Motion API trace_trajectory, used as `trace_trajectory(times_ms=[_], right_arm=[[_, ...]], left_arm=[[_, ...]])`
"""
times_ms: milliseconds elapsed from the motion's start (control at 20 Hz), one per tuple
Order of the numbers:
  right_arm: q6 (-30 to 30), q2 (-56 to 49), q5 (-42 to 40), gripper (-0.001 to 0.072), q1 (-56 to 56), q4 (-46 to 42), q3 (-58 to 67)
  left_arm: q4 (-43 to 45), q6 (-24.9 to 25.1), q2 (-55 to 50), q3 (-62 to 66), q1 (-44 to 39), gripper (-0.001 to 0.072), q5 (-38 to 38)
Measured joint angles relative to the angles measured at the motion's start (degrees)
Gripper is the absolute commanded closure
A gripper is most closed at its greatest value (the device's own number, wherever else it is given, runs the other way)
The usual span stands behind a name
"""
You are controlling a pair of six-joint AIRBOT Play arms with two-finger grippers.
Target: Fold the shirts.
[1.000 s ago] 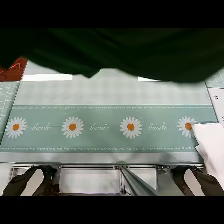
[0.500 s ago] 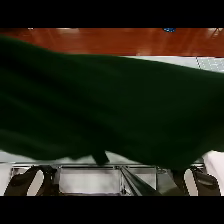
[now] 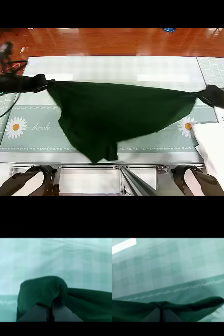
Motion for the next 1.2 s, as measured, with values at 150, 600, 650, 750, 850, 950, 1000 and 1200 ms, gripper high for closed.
trace_trajectory(times_ms=[150, 600, 650, 750, 850, 950, 1000, 1200], right_arm=[[-6.8, -16.3, -8.5, 0.0689, 0.1, 8.7, 1.3], [-12.7, -54.2, -15.0, 0.0297, 3.9, 29.4, 24.5], [-12.2, -55.7, -14.7, 0.0297, 3.8, 30.6, 27.0], [-11.2, -56.9, -11.7, 0.0300, 2.0, 32.2, 31.5], [-9.5, -56.3, -7.8, 0.0303, -1.5, 32.7, 34.8], [-8.0, -53.9, -3.0, 0.0303, -5.4, 30.5, 36.5], [-7.2, -52.1, -0.9, 0.0303, -7.2, 27.3, 36.5], [-6.1, -41.5, 2.7, 0.0303, -13.0, 14.8, 27.1]], left_arm=[[-4.4, 0.1, -13.1, 4.4, -0.4, 0.0685, 6.2], [-8.6, 0.0, -33.7, 23.9, -3.0, 0.0198, 9.5], [-8.5, 0.0, -34.3, 25.7, -2.5, 0.0199, 7.5], [-7.0, -0.7, -34.9, 29.6, 0.0, 0.0198, 1.4], [-5.7, -1.7, -34.6, 32.1, 3.9, 0.0199, -7.3], [-4.8, -1.9, -32.6, 31.2, 8.2, 0.0198, -15.3], [-4.4, -1.7, -30.6, 28.8, 10.3, 0.0198, -18.2], [-4.2, -0.3, -18.4, 8.7, 15.3, 0.0199, -20.8]])
